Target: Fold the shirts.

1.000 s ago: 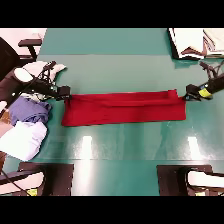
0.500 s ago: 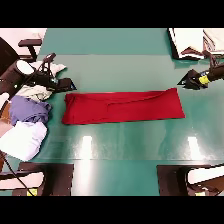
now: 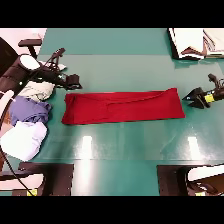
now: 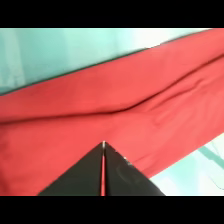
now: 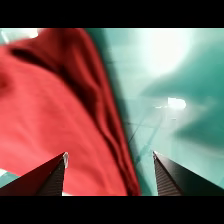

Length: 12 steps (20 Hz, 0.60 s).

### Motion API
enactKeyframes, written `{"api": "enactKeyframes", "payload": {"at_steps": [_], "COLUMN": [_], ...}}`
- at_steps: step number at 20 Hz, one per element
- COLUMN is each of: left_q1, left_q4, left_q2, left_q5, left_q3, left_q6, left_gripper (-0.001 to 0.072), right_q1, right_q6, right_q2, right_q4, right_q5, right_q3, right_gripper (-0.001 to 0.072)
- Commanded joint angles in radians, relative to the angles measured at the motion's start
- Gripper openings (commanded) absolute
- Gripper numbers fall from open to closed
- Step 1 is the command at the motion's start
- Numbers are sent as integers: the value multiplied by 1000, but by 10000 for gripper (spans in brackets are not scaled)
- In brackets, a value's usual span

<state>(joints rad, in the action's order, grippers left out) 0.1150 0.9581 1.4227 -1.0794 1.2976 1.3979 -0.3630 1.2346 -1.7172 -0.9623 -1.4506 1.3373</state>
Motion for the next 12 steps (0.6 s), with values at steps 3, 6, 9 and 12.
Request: {"api": "enactKeyframes", "payload": {"at_steps": [3,6,9,12], "left_q1": [129,206,268,329], "left_q4": [-8,-9,-66,-79], "left_q2": [27,71,134,237], "left_q5": [101,143,234,240], "left_q3": [2,3,11,82], "left_q6": [124,148,151,151], "left_gripper": [28,27,27,27], "right_q1": [81,156,200,236], "right_q6": [-50,-56,-53,-19], "right_q2": [-65,-77,-55,49], "right_q4": [4,2,3,25], "right_q5": [23,19,-42,-61], "right_q3": [-38,16,105,174], "right_gripper": [554,216,15,14]}}
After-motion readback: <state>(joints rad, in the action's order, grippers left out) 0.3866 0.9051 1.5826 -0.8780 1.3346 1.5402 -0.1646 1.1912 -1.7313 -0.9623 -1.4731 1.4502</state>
